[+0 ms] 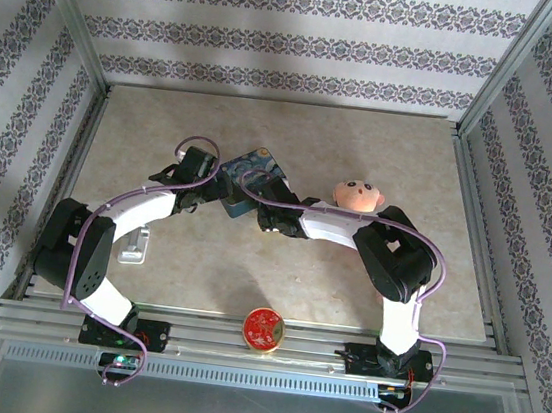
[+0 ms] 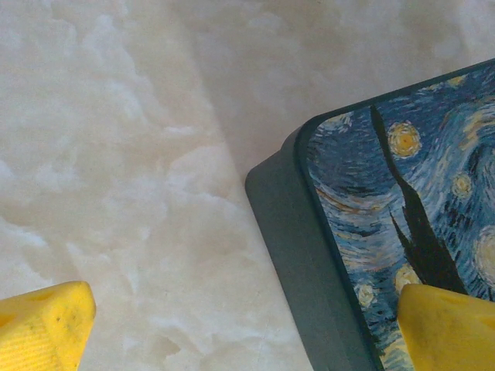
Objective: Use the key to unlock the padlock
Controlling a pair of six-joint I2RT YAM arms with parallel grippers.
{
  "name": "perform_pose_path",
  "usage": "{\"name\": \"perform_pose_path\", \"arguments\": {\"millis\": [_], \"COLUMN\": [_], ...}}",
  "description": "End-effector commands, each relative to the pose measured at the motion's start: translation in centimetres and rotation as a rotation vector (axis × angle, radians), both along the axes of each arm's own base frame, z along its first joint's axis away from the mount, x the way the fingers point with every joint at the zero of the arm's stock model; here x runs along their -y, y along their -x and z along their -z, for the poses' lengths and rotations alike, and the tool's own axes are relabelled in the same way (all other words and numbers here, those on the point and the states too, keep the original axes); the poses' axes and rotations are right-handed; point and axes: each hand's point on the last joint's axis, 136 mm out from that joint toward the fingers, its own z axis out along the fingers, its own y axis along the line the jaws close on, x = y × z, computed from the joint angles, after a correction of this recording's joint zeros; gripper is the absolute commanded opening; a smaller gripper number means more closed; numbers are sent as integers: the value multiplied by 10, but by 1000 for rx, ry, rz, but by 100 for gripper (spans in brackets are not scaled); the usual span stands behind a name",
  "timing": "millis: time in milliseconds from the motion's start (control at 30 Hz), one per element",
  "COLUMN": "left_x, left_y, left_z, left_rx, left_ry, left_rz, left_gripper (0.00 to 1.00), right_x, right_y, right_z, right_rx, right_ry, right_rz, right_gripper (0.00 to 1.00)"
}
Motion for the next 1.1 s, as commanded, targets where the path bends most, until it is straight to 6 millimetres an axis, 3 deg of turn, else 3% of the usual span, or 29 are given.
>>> {"name": "perform_pose_path", "arguments": {"millis": [0, 500, 1067], "left_x": [-6, -3, -1], "left_y": [12, 14, 17], "left_z": [13, 13, 13], "left_rx": [-75, -78, -71], "left_ry": [-74, -59, -43], "left_rz": [17, 30, 46], "left_gripper": [99, 99, 99], "right_x": [-5, -8, -25], "right_y": [-2, -7, -13], "right_z": [-16, -15, -29], "right_rx": [-4, -48, -70], "right_ry": [-95, -272, -444], "right_rz": [44, 118, 146], "right_gripper": [13, 8, 5]}}
